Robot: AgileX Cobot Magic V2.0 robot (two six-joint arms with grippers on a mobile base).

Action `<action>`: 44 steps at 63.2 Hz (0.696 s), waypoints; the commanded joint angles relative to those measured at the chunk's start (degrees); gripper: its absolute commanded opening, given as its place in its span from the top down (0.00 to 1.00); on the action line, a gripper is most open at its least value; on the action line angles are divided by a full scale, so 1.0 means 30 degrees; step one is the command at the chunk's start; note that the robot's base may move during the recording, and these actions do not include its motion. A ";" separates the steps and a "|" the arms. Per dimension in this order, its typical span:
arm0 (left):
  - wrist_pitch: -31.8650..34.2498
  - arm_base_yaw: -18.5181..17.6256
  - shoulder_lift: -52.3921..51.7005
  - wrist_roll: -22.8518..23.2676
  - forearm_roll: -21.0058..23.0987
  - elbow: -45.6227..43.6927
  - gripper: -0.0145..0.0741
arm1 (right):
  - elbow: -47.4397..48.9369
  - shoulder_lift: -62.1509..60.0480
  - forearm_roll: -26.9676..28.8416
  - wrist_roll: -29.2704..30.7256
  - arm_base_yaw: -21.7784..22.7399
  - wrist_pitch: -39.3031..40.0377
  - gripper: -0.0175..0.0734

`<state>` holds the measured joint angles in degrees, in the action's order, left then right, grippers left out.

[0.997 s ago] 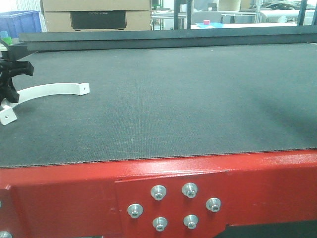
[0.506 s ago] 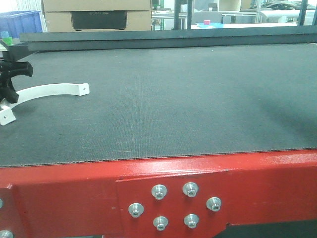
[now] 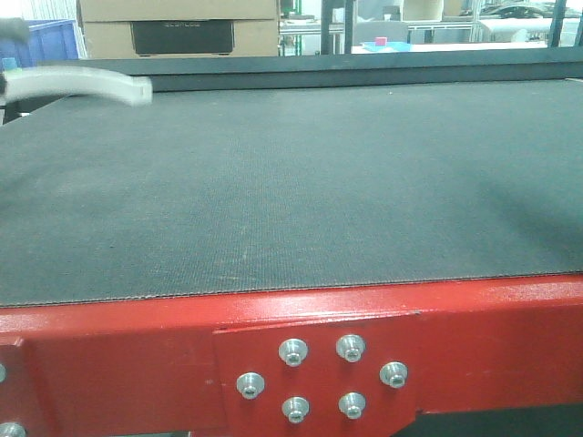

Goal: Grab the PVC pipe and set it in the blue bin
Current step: 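Lift both held white arc pieces off the table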

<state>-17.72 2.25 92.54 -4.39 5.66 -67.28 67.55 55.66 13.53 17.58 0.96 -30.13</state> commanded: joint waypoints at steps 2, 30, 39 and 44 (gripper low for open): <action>0.0173 -0.0096 -0.1598 0.0038 0.0046 -0.0040 0.95 | -0.1131 -0.1142 0.0075 0.0150 -0.0009 0.1552 0.99; 0.1248 -0.0096 -0.8256 0.0038 0.0046 0.3567 0.95 | -0.5558 -0.5048 0.0075 0.0150 -0.0009 0.3757 0.99; 0.2217 -0.0096 -1.1045 0.0038 0.0084 0.5985 0.96 | -0.6215 -0.6046 0.0075 0.0150 -0.0009 0.3847 0.98; 0.2447 -0.0096 -1.2654 0.0038 0.0201 0.7158 0.96 | -0.6674 -0.6618 0.0075 0.0150 -0.0009 0.3881 0.98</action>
<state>-13.08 2.25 59.54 -4.39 5.52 -48.83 48.71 37.72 13.53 17.58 0.96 -20.53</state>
